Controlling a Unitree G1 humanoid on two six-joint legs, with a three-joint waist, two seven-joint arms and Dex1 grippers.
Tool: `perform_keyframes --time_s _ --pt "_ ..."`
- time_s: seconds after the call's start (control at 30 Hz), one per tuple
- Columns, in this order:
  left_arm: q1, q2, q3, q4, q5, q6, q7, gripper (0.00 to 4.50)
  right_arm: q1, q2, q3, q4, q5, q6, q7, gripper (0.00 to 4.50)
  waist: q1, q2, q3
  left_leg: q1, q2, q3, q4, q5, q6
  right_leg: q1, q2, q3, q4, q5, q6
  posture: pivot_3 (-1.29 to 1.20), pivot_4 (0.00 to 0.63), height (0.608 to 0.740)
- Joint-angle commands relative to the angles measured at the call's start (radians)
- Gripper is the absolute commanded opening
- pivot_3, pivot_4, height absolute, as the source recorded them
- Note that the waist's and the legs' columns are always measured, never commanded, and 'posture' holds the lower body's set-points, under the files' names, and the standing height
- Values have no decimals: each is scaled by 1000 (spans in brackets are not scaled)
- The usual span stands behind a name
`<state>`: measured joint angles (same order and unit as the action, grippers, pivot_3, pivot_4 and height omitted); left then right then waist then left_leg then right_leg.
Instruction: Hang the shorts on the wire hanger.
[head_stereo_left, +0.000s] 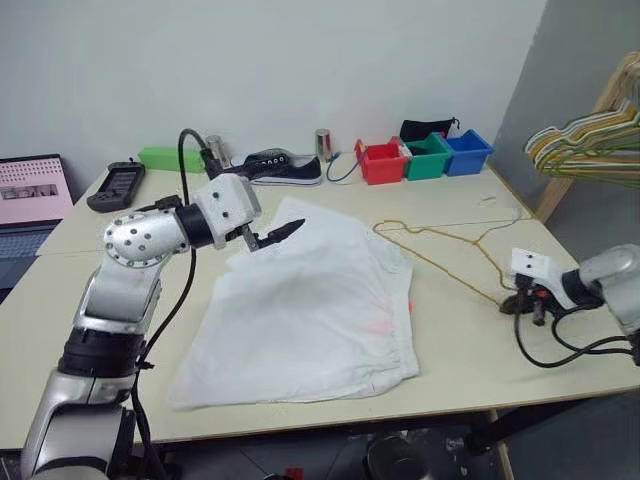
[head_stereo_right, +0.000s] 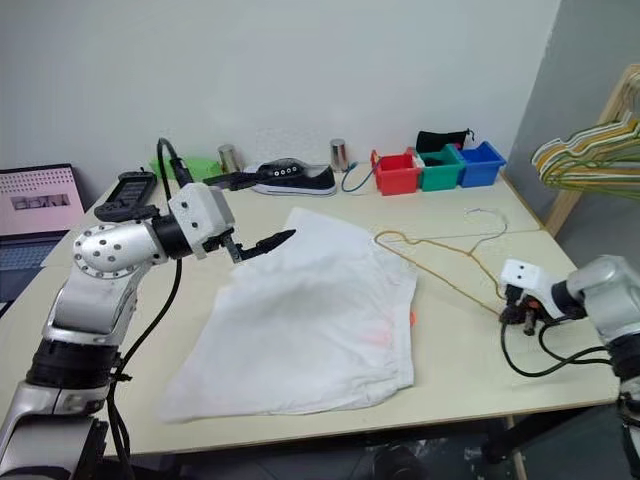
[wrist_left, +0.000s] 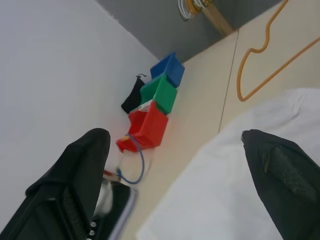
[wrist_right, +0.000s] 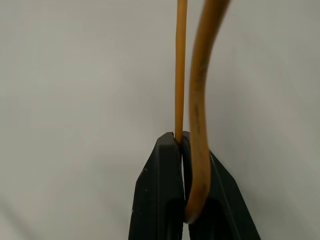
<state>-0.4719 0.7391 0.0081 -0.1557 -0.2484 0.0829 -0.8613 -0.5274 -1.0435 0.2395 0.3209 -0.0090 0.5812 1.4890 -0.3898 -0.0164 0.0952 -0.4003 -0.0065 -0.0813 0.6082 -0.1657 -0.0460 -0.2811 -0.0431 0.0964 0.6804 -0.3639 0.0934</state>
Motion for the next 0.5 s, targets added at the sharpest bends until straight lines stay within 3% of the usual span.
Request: perform_keyframes --time_s 0.03,0.13,0.23,0.37,0.5 --pt "131 14 37 -208 -98 166 16 4472 94 -126 -12 -241 241 415 121 0 4 0 0 0 0 0 0 0 0 0 0 0 0 0 0 -270 30 740" --pt "272 16 54 -345 -120 239 41 4472 261 -248 -68 -455 523 736 125 0 16 -2 2 -1 1 0 0 -2 -3 -1 1 0 0 -2 -4 -251 36 740" --pt "353 10 72 -436 -146 307 73 4472 449 -278 -178 -524 641 872 103 0 34 -5 1 -1 2 0 -1 -4 -6 -2 2 0 -1 -5 -7 -241 44 740" --pt "419 5 70 -511 -148 353 101 4472 634 -232 -320 -539 702 921 -8 0 65 -13 1 -2 3 2 0 -5 -8 -6 3 0 -1 -9 -14 -247 50 740" --pt "440 -2 60 -544 -147 381 123 4472 688 -158 -438 -557 760 989 -94 0 85 -15 3 -2 3 3 0 -6 -8 -6 3 1 -4 -10 -14 -258 52 740"
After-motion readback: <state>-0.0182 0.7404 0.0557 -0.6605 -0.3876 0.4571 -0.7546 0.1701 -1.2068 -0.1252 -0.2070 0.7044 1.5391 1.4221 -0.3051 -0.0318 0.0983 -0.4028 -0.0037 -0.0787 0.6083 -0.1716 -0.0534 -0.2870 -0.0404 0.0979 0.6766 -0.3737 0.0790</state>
